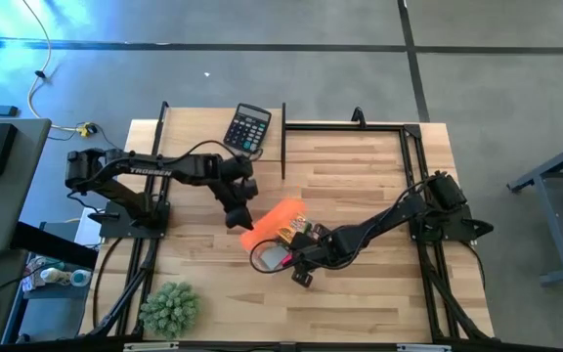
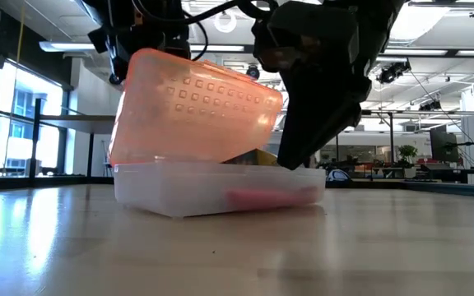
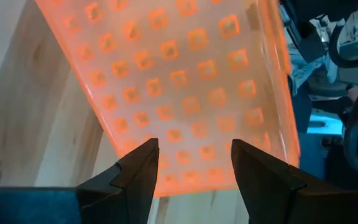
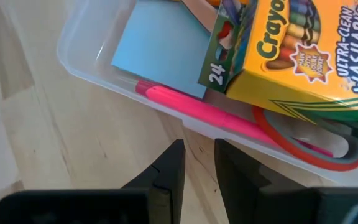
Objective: Pack school essentials
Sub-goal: Close the school supply box
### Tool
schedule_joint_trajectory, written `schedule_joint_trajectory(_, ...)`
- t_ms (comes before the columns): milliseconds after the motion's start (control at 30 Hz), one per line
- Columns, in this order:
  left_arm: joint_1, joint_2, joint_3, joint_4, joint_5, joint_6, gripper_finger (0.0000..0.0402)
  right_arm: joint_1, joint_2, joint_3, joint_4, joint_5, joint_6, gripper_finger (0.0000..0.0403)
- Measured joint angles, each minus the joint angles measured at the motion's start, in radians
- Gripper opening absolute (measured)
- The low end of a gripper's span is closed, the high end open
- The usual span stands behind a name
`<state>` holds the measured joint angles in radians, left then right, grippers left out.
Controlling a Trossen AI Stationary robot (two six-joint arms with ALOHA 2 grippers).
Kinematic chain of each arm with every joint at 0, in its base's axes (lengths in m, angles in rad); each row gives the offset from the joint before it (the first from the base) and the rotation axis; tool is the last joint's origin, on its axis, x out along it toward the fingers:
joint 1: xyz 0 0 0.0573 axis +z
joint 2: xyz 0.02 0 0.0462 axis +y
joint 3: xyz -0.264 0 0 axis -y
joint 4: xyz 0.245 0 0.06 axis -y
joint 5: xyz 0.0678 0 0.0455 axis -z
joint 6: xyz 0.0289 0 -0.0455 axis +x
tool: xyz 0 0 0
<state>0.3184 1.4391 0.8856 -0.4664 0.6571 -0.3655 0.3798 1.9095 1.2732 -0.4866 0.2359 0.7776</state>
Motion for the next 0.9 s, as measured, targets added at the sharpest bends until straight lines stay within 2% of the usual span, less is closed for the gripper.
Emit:
schedule_joint_trajectory(233, -0.034, 0.0, 0.0, 0.0, 0.004, 0.001, 0.019, 0.0, 0.0, 0.0, 0.002, -0.006, 0.004, 0.0078)
schedule_joint_trajectory(467, -0.023, 0.0, 0.0, -0.007, 0.004, 0.001, 0.019, 0.003, -0.002, 0.0, -0.002, -0.115, 0.008, 0.0078)
schedule_joint_trajectory(600, -0.024, 0.0, 0.0, -0.024, 0.004, 0.018, 0.019, 0.003, -0.025, 0.001, -0.002, -0.137, 0.004, 0.0078)
schedule_joint_trajectory(733, -0.026, 0.0, 0.0, -0.065, 0.004, 0.036, 0.019, 0.002, -0.062, 0.001, -0.008, -0.108, 0.008, 0.0078)
schedule_joint_trajectory(900, -0.061, 0.0, 0.0, -0.097, -0.075, 0.078, 0.019, -0.029, -0.123, 0.001, -0.028, 0.029, 0.003, 0.0078)
